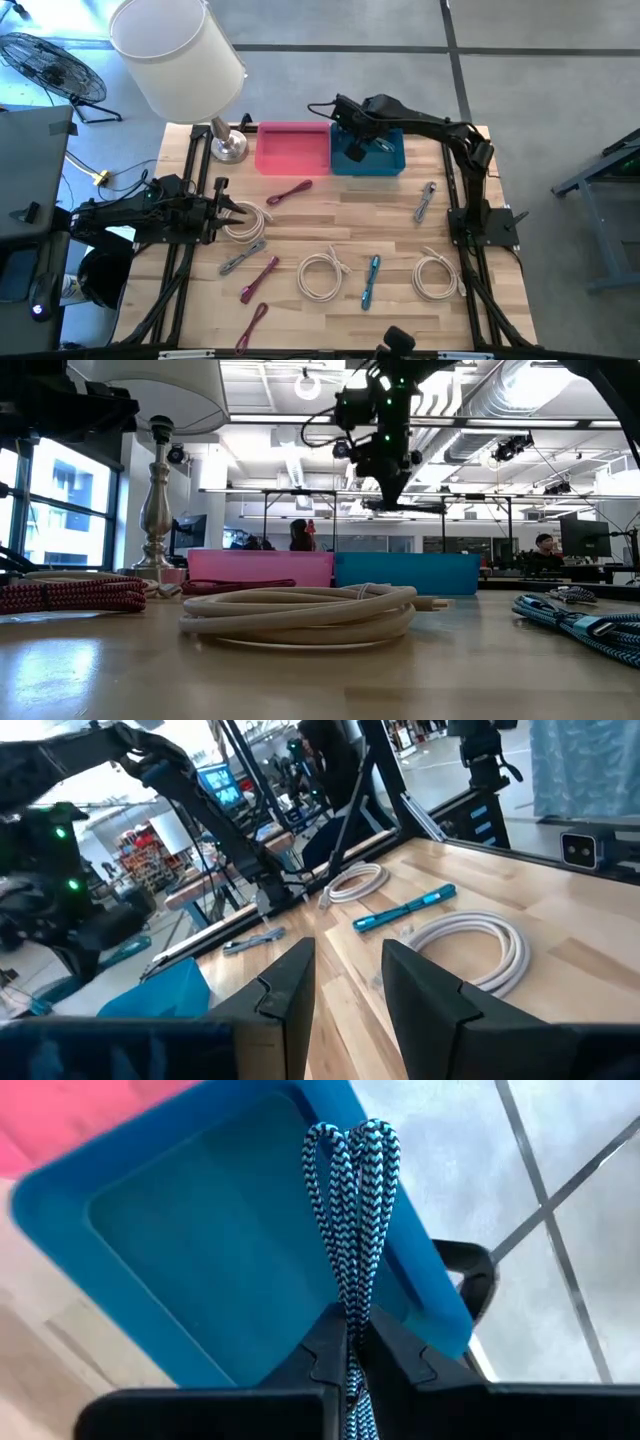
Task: Pick & Place USB Port
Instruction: Put the top small black and blue charger cable into the blue bin, then put the small black and blue charger cable into the blue bin
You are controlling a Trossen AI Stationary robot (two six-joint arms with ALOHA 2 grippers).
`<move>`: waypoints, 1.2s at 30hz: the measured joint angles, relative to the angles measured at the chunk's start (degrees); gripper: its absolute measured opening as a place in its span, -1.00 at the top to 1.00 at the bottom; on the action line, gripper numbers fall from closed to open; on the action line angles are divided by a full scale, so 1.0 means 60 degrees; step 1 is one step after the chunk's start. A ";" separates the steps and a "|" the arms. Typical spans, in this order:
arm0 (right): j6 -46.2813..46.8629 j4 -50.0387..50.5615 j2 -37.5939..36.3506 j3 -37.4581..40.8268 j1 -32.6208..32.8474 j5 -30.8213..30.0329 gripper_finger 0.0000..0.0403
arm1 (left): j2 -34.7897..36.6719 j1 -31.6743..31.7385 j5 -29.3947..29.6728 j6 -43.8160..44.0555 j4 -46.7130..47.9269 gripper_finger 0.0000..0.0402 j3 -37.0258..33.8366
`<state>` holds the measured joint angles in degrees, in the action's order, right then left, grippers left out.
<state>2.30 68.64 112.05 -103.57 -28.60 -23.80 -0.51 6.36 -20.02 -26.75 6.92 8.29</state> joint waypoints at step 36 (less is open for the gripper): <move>0.2319 0.3485 -0.0142 0.0734 0.1365 -0.0365 0.09 | 0.0002 0.0001 0.0469 -0.0027 0.0131 0.43 0.0000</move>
<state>16.21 89.55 111.20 -99.17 -20.40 -25.99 -0.49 6.37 -17.21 -26.91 7.70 8.29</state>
